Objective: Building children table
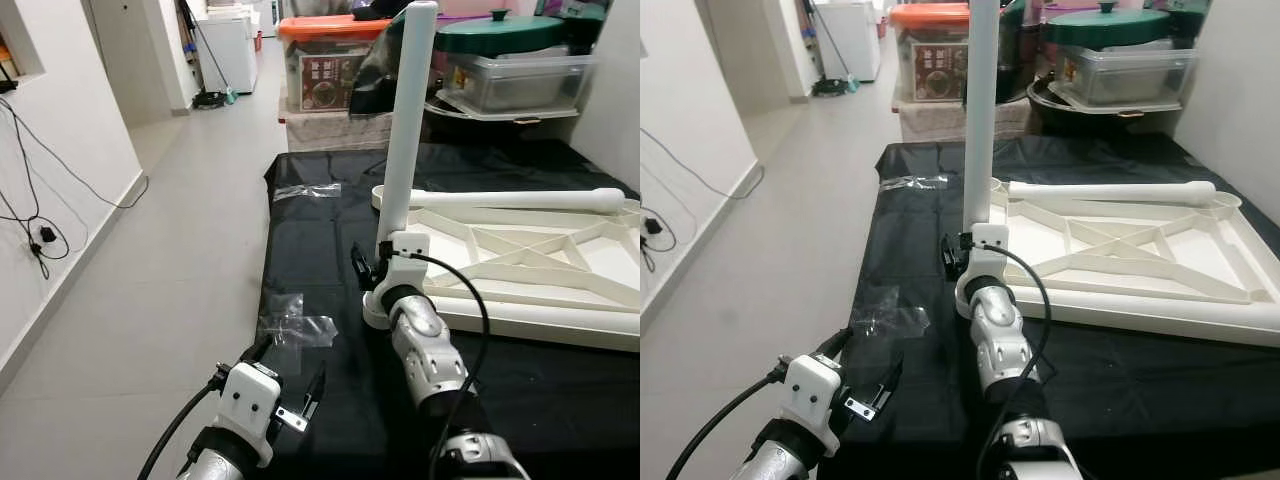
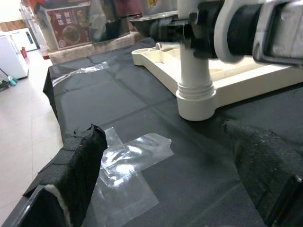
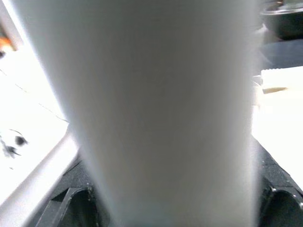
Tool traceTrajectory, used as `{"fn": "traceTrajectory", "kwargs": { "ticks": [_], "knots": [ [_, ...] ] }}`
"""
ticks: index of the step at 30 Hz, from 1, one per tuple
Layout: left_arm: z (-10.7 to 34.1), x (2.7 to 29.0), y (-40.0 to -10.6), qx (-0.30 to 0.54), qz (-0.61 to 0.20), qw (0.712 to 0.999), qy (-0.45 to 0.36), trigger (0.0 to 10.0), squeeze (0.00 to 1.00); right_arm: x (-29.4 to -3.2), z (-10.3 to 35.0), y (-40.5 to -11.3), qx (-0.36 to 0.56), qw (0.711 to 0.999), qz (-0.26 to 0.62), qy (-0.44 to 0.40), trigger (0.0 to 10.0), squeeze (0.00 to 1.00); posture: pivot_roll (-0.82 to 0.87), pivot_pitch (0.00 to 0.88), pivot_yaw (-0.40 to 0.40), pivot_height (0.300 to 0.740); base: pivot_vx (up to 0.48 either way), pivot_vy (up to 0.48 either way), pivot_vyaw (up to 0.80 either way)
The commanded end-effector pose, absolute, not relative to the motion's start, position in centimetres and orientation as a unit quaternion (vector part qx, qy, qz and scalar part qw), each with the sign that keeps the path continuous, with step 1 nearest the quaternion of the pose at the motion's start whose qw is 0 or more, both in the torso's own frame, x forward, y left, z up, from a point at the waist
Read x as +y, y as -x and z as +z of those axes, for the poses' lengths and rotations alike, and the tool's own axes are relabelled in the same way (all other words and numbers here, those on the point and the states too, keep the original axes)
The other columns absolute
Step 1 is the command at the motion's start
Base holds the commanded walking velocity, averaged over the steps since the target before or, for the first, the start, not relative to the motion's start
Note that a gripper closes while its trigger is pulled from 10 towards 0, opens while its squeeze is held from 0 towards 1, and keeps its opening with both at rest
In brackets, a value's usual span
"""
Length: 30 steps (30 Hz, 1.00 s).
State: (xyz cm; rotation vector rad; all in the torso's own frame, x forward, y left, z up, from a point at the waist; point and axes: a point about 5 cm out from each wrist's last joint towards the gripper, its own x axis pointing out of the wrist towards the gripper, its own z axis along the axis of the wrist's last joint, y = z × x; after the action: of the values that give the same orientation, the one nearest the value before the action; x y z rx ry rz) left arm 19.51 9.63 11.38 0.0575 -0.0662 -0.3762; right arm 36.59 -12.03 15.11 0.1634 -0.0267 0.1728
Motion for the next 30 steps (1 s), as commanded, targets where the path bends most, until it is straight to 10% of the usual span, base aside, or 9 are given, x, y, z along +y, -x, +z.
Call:
{"fn": "traceTrajectory", "kwargs": {
  "ticks": [1,11,24,25,26,27,30],
  "knots": [
    [11.1,9.7,-19.5,-0.027,-0.188,0.981,-0.03,10.0,0.0,-12.3,17.5,-37.4,-0.058,0.985,0.115,-0.119,10.0,0.0,0.01,0.0,0.018,0.74,0.0,0.0,0.0],
    [11.1,9.7,-19.6,-0.028,-0.187,0.981,-0.031,10.0,0.0,-9.7,19.1,-36.8,-0.023,0.885,0.454,-0.095,10.0,0.0,0.01,0.0,0.012,0.74,0.0,0.0,0.0],
    [11.2,9.7,-19.6,-0.03,-0.186,0.981,-0.034,10.0,0.0,-9.2,15.4,-35.0,0.101,0.761,0.641,-0.004,10.0,0.0,0.02,0.0,0.007,0.74,0.0,0.0,0.0],
    [11.2,9.7,-19.6,-0.03,-0.186,0.982,-0.034,10.0,0.0,-9.0,15.4,-35.0,0.102,0.758,0.644,-0.012,5.4,0.0,0.02,0.0,0.007,0.74,0.0,0.0,0.0],
    [11.2,9.7,-19.6,-0.03,-0.186,0.982,-0.034,10.0,0.0,-9.0,15.4,-35.0,0.102,0.758,0.644,-0.012,5.4,0.0,0.02,0.0,0.007,0.74,0.0,0.0,0.0],
    [11.2,9.7,-19.6,-0.03,-0.186,0.982,-0.034,10.0,0.0,-8.8,15.5,-35.0,0.102,0.751,0.652,-0.025,0.0,0.0,0.03,0.0,0.007,0.74,0.0,0.0,0.0],
    [11.2,9.7,-19.5,-0.03,-0.187,0.981,-0.033,10.0,0.0,-8.8,15.3,-34.7,0.1,0.746,0.658,-0.036,0.0,0.0,0.03,0.0,0.007,0.74,0.0,0.0,0.0]
  ]
}}
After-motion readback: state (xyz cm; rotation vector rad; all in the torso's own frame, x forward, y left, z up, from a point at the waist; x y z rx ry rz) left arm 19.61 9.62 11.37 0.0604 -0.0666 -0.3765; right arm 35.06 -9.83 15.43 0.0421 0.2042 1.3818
